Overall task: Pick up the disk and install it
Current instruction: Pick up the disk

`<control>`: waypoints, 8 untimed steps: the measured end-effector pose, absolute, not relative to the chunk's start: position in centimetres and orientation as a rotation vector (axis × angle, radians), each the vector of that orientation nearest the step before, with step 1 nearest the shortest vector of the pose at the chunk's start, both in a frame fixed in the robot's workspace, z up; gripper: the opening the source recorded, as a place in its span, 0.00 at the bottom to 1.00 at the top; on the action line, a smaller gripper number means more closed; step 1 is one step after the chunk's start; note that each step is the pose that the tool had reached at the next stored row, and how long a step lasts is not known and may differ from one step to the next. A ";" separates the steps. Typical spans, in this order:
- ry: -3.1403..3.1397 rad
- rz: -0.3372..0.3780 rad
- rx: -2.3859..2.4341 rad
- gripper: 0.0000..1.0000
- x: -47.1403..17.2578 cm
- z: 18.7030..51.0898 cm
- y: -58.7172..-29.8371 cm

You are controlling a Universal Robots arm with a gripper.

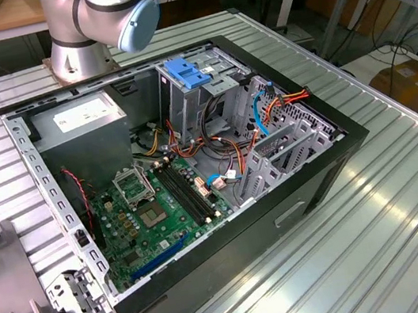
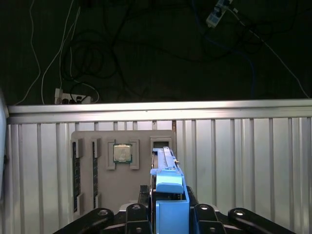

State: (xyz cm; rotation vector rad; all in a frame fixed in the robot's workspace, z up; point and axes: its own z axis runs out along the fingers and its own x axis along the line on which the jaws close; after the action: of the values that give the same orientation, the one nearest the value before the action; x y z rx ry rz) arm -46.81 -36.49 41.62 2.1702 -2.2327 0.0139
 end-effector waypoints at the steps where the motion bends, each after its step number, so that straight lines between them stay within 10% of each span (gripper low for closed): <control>1: -2.233 0.014 2.170 0.37 -46.8 41.7 -36.5; 8: -2.231 0.011 2.169 0.37 -46.8 42.2 -36.5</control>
State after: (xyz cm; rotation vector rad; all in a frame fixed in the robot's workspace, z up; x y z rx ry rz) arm -46.81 -36.48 42.20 2.1688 -2.2312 0.0108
